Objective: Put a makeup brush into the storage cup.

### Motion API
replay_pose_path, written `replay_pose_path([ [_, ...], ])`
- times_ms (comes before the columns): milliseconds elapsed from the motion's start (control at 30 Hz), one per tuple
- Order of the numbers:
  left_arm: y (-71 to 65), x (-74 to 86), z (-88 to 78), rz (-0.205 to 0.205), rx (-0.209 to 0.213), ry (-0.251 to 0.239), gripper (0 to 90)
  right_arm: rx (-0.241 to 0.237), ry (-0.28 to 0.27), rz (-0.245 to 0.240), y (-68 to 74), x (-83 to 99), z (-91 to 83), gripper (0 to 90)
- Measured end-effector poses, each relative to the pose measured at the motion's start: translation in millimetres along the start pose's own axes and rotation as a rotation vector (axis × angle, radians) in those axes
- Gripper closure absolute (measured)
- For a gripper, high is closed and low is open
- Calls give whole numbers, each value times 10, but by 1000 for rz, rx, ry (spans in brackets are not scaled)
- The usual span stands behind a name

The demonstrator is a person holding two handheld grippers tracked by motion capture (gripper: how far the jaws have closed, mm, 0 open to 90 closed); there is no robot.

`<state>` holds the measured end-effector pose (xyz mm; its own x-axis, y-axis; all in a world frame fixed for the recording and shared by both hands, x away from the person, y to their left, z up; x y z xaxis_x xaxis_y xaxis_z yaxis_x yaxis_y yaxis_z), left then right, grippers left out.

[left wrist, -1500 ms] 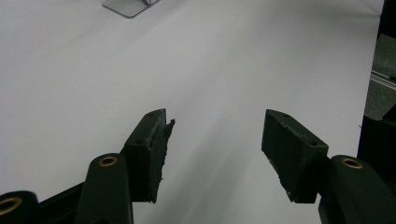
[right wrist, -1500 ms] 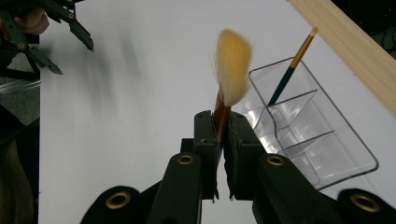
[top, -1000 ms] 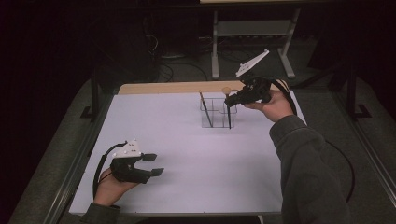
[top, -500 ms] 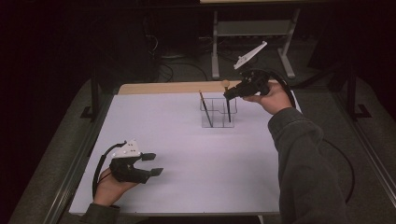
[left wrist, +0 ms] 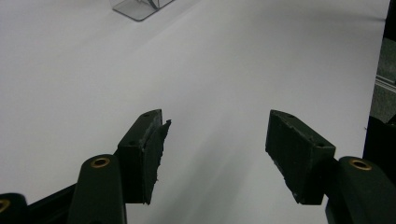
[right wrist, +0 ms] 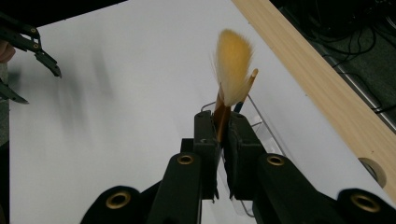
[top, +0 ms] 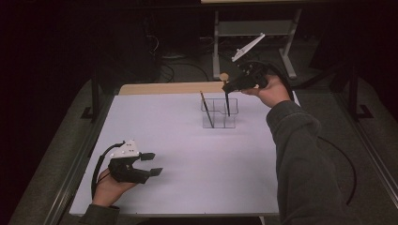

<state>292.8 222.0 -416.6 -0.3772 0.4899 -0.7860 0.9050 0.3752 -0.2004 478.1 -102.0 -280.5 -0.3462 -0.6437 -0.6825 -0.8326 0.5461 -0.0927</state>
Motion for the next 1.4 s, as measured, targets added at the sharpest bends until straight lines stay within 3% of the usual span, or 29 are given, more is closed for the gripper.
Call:
replay_pose_path([
  [333, 24, 2, -15, 16, -9, 1, 360, 19, -4, 5, -97, -174, 14, 831],
  [400, 22, 9, -20, -3, -9, -2, 357, 18, -10, 14, -111, -197, 20, 830],
  [700, 29, 10, -24, -3, -10, -6, 355, 36, 9, 23, -182, -262, 100, 831],
  [1000, 41, 20, -32, -7, -10, -2, 355, 45, 32, 30, -235, -256, 257, 830],
  [1400, 44, 24, -33, -3, -12, 5, 351, 58, 32, 37, -231, -264, 309, 830],
])
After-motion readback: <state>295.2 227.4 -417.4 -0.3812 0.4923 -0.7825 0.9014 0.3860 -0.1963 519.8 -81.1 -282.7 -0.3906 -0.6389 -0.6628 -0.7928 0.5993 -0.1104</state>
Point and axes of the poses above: each handheld gripper's, and its own axes: z roughly forward along the jaws, x roughly out of its underside, y roughly to its left, the point moved 5 cm from there along z, roughly forward along the jaws, and after that the axes turned 12 degrees about x, right-handed, at the moved point
